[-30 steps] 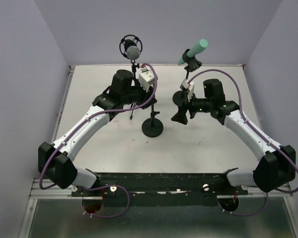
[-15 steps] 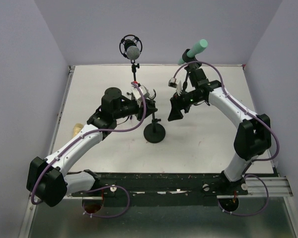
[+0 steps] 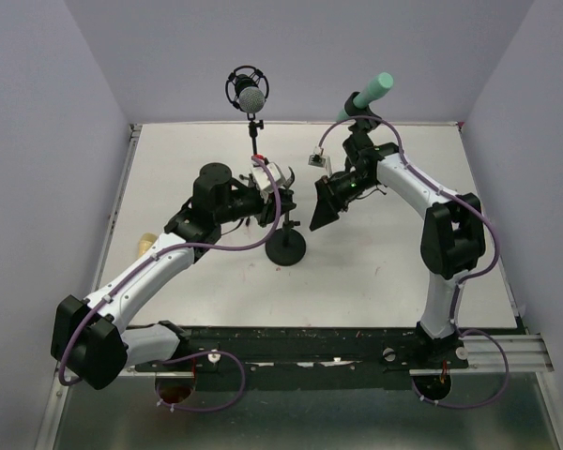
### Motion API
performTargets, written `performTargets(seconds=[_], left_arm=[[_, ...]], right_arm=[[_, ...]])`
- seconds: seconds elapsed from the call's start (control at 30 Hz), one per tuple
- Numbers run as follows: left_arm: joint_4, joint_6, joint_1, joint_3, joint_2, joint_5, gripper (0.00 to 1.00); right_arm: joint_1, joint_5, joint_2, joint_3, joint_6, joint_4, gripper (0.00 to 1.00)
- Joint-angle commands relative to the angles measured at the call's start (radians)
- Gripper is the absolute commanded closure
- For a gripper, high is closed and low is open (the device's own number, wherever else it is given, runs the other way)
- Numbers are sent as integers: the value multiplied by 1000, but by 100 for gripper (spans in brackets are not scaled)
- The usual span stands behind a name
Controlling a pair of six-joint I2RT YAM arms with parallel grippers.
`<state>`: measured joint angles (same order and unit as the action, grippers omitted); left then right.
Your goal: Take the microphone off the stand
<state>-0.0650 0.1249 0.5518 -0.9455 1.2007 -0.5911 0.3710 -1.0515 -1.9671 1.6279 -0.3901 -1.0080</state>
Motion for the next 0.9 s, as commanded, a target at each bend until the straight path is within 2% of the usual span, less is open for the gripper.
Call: performTargets(seconds=[0.0, 0.37, 0.57, 0.87], left_arm=[[-85, 59, 2, -29, -19, 7, 100], [-139, 110, 39, 22, -49, 30, 100], [-93, 104, 48, 37, -87, 25, 100], [-94, 79, 48, 77, -131, 43, 100]], right_arm=[[-7, -122, -12, -54, 161, 61, 14], [-6, -307, -68, -184, 582, 365, 31], [5, -320, -58, -215, 689, 469, 35], [31, -251, -29, -220, 681, 467, 35]])
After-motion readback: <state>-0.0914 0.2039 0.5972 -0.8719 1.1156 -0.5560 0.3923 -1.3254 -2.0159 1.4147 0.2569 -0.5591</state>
